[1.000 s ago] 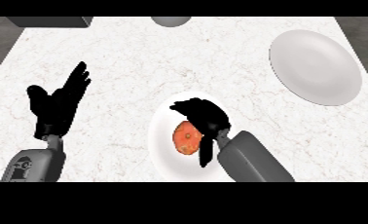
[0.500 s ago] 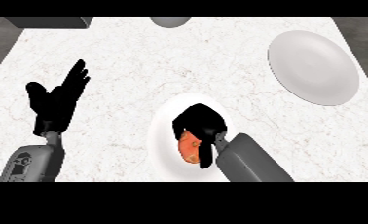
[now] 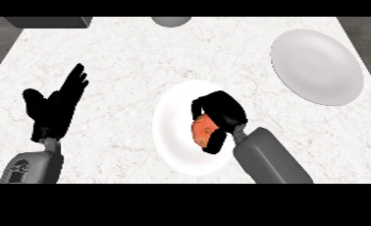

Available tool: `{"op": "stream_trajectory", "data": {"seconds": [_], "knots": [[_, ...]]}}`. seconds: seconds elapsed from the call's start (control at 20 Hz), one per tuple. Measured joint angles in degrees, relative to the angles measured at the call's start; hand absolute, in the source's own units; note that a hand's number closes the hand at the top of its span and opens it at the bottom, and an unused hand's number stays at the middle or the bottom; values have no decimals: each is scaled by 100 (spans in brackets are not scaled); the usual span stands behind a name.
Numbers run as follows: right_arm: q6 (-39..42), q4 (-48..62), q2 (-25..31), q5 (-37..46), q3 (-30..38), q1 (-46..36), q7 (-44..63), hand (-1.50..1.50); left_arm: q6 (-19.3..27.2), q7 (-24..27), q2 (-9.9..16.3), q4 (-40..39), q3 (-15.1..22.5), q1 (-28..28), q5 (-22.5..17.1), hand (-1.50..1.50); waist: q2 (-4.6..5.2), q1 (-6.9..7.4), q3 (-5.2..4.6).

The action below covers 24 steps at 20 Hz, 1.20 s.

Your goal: Pick the squash from the plate and place it in the plate

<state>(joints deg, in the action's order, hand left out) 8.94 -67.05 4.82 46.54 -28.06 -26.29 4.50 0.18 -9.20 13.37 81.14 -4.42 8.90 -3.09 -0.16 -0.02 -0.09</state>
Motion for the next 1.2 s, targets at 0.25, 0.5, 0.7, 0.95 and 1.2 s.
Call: {"op": "stream_trajectory", "data": {"seconds": [0.25, 0.5, 0.7, 0.95, 1.2], "knots": [[-728, -407, 231, 280, 458, -3, 224, 150, 7, -23, -10, -80, -56, 62, -15, 0, 0, -42, 7], [-1601, -1227, 454, 643, 982, -44, 603, 150, 46, -39, -27, -88, -59, 48, 21, 0, -20, -105, 7], [-2041, -1654, 634, 827, 1477, 29, 921, 150, -3, -24, -8, -21, -77, -23, 3, 0, -11, -69, 8], [-2019, -1857, 827, 414, 2261, 13, 1075, 150, 1, 109, -85, -130, -23, -13, 98, 0, 6, -31, 8], [-2117, -1412, 1074, -80, 3019, -38, 752, 150, 52, 32, -172, -133, 16, 87, 164, 0, 17, -1, 9]]}}
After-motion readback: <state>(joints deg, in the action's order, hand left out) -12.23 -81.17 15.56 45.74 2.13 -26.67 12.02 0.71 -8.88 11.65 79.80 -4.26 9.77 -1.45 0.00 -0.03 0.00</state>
